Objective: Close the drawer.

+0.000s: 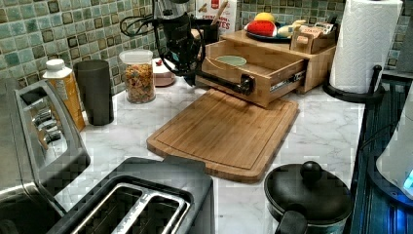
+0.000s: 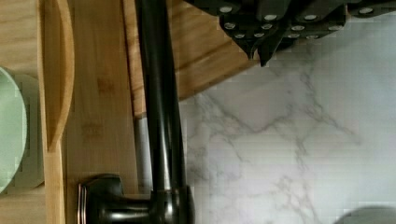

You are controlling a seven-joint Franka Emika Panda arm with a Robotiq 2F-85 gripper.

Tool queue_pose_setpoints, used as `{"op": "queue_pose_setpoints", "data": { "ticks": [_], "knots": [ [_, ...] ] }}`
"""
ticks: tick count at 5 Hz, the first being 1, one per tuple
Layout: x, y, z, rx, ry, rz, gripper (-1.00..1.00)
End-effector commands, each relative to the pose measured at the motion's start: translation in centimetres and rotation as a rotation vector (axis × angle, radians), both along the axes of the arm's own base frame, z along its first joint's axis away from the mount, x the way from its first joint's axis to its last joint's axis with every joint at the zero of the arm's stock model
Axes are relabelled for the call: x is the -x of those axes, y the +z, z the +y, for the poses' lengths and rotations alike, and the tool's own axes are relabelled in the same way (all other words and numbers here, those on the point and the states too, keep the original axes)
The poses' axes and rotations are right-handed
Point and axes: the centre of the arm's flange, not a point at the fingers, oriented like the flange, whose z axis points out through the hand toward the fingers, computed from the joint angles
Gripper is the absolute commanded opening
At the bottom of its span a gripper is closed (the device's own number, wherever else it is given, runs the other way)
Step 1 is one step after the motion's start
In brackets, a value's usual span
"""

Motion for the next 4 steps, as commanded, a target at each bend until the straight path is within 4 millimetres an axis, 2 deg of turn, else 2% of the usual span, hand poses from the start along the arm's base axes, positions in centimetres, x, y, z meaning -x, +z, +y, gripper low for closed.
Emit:
{"op": "queue_pose_setpoints", "data": {
  "ticks": [1,4],
  "knots": [
    [1.3,3.9,-9.5,0.006,0.076,-0.055,-1.00],
    [5.8,5.9,-20.6,0.007,0.025,-0.023,-1.00]
  ]
}}
